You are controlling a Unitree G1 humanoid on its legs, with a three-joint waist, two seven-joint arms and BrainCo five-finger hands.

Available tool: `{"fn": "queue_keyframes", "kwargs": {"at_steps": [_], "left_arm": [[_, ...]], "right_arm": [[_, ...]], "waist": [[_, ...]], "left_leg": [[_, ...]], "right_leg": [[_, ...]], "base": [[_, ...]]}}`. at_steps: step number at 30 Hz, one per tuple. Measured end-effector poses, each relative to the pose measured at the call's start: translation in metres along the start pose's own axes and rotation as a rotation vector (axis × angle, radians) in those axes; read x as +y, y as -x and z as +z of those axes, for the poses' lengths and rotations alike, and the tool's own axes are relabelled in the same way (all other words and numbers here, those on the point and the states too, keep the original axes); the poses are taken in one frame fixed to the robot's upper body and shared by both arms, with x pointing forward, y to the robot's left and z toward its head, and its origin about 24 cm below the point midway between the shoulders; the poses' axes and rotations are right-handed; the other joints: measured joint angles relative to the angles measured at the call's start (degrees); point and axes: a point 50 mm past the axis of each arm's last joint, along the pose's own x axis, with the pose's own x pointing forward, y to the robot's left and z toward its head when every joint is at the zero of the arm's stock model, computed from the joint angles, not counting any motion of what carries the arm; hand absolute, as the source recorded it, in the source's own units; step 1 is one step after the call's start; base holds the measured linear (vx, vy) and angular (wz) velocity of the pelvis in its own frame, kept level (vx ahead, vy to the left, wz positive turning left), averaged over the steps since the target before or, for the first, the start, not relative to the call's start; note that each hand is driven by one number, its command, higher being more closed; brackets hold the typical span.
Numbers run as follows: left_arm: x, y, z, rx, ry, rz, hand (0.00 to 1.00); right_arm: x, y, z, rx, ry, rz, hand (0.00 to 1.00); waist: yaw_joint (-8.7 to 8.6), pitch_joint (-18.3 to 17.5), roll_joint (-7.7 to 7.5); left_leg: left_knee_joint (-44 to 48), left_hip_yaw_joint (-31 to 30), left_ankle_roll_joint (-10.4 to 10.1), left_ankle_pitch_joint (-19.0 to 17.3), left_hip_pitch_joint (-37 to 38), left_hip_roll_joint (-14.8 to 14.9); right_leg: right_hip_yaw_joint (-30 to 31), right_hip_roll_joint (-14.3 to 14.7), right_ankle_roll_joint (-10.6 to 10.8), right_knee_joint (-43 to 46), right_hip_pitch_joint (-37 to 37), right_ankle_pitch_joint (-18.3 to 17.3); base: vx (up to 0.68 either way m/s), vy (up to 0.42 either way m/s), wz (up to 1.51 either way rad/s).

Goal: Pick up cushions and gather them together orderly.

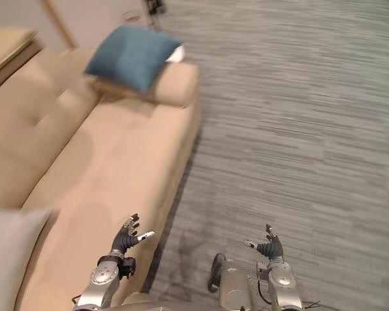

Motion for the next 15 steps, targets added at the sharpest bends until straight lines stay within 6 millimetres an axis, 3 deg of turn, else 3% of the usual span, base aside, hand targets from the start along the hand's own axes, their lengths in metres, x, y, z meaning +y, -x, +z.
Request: {"fn": "queue_keyframes", "kwargs": {"at_steps": [1, 2, 4, 5, 7, 8, 9, 10, 11, 12, 13, 14, 15], "left_arm": [[-0.002, 0.001, -0.002, 0.005, 0.001, -0.001, 0.0], [-0.003, 0.003, -0.004, 0.01, 0.0, 0.005, 0.0], [-0.003, 0.005, -0.006, 0.015, 0.017, 0.021, 0.0], [-0.004, 0.007, -0.006, 0.014, 0.035, 0.031, 0.0], [-0.003, 0.008, -0.006, 0.013, 0.059, 0.045, 0.0], [0.0, 0.009, -0.008, 0.018, 0.064, 0.056, 0.0], [0.003, 0.01, -0.009, 0.022, 0.069, 0.069, 0.0], [0.008, 0.013, -0.013, 0.035, 0.071, 0.087, 0.0], [0.01, 0.012, -0.013, 0.035, 0.075, 0.09, 0.0], [0.009, 0.01, -0.012, 0.037, 0.081, 0.087, 0.0], [0.005, 0.009, -0.015, 0.052, 0.079, 0.071, 0.0], [0.003, 0.009, -0.015, 0.053, 0.068, 0.06, 0.0], [0.005, 0.012, -0.018, 0.066, 0.059, 0.065, 0.0]], "right_arm": [[0.0, 0.001, -0.001, 0.003, 0.001, -0.004, 0.0], [0.0, 0.002, -0.003, 0.008, 0.0, -0.01, 0.0], [0.002, 0.001, -0.002, 0.004, 0.008, -0.004, 0.0], [0.001, 0.001, -0.002, 0.003, 0.016, -0.001, 0.0], [0.001, 0.001, -0.001, 0.001, 0.018, -0.001, 0.0], [0.003, 0.001, -0.002, 0.006, 0.017, 0.003, 0.0], [0.006, 0.0, -0.002, 0.009, 0.018, 0.012, 0.0], [0.011, 0.0, -0.005, 0.021, 0.021, 0.029, 0.0], [0.013, 0.001, -0.008, 0.033, 0.017, 0.029, 0.0], [0.013, 0.001, -0.012, 0.055, 0.024, 0.027, 0.0], [0.012, 0.002, -0.016, 0.075, 0.039, 0.024, 0.0], [0.011, 0.002, -0.019, 0.087, 0.045, 0.021, 0.0], [0.014, 0.003, -0.02, 0.098, 0.043, 0.029, 0.0]], "waist": [[0.68, 0.67, -0.93], [1.64, 0.79, -0.93], [2.15, 1.05, -0.7], [3.27, 1.14, -0.55], [5.29, 0.85, 0.6], [6.5, 0.38, 1.39], [6.62, -0.11, 1.17], [6.09, -0.96, -1.08], [5.95, -1.07, -2.93], [5.91, -1.02, -4.99], [5.7, -1.04, -5.25], [4.88, -1.04, -4.97], [4.34, -1.34, -4.61]], "left_leg": [[-0.83, -4.77, -0.36, -2.27, -2.39, -3.86], [-4.06, -8.48, -0.47, -3.63, -5.13, -7.6], [-11.35, -12.99, -0.77, -3.54, -9.84, -12.03], [-18.64, -15.13, -2.61, -2.48, -11.84, -14.42], [-32.32, -15.69, -6.21, 0.68, -12.28, -14.71], [-33.03, -15.76, -1.28, 5.12, -11.72, -14.05], [-32.07, -15.6, 0.79, 5.82, -11.42, -14.61], [-31.06, -13.72, 2.63, 3.69, -10.83, -15.73], [-31.85, -12.96, 2.99, 2.56, -9.65, -16.84], [-32.87, -11.78, 4.22, 1.0, -7.51, -19.25], [-33.36, -11.1, 5.37, -0.61, -5.08, -20.68], [-33.66, -11.35, 6.54, -1.72, -2.84, -21.27], [-34.54, -11.52, 7.62, -3.08, -0.07, -21.89]], "right_leg": [[2.73, 0.8, -0.08, -0.83, 1.92, -0.13], [6.15, 1.8, 0.03, -1.97, 4.08, -0.33], [9.65, 2.64, 0.69, -3.7, 6.7, -0.79], [11.59, 2.81, 1.05, -4.49, 7.33, -0.98], [14.27, 4.23, 2.43, -5.26, 8.66, -1.69], [16.26, 5.41, 3.67, -4.06, 9.13, -3.07], [17.61, 5.41, 4.36, -3.12, 9.29, -4.11], [18.75, 3.68, 6.28, -0.75, 9.15, -6.76], [18.96, 2.07, 7.79, 1.58, 8.7, -8.29], [18.86, -0.31, 11.07, 10.28, 6.13, -9.13], [17.78, -2.64, 15.89, 20.35, 2.71, -6.76], [15.36, -4.74, 16.67, 26.6, 0.44, -4.6], [11.23, -7.56, 14.25, 30.62, -1.1, -5.6]], "base": [[0.3, 0.058, -1.73], [0.3, 0.073, -1.59], [0.29, 0.13, -1.29], [0.32, 0.212, -1.29], [0.33, 0.251, -1.48], [0.29, 0.213, -1.37], [0.39, 0.287, -1.02], [0.25, 0.171, -0.5], [0.49, 0.259, -0.32], [0.48, 0.213, -0.15], [0.56, 0.236, -0.02], [0.5, 0.217, 0.13], [0.45, 0.173, 0.11]]}}
